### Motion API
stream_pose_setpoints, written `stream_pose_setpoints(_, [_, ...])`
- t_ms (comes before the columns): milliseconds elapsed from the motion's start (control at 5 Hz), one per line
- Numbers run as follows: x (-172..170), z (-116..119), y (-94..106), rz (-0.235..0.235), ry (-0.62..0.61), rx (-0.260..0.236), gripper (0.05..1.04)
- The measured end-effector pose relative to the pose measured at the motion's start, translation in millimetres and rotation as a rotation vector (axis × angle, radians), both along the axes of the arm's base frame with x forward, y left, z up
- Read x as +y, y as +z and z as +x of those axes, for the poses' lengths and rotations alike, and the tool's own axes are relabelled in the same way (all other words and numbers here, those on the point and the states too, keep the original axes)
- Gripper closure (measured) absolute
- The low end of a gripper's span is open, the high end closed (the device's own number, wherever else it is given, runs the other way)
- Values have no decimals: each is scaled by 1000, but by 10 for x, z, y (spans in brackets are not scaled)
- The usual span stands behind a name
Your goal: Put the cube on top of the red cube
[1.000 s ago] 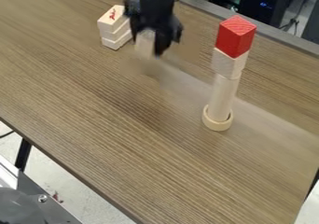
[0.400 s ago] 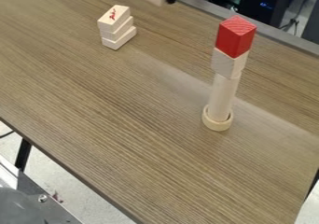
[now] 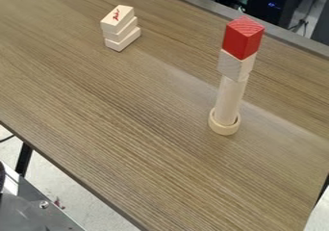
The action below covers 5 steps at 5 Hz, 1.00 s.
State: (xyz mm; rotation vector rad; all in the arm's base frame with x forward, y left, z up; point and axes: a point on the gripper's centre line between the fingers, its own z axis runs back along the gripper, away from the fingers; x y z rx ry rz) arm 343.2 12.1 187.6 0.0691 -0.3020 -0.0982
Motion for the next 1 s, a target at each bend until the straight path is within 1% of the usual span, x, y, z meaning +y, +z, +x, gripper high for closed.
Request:
stream_pose_setpoints(200, [-121, 19, 51, -11, -28, -6, 494])
stream_pose_setpoints(400, [-157, -98, 141, -15, -58, -2, 494])
stream_pose_setpoints(600, [-200, -211, 185, -17, -85, -9, 494])
stream_pose_setpoints(1000, [-398, -284, 90, -18, -158, 12, 494])
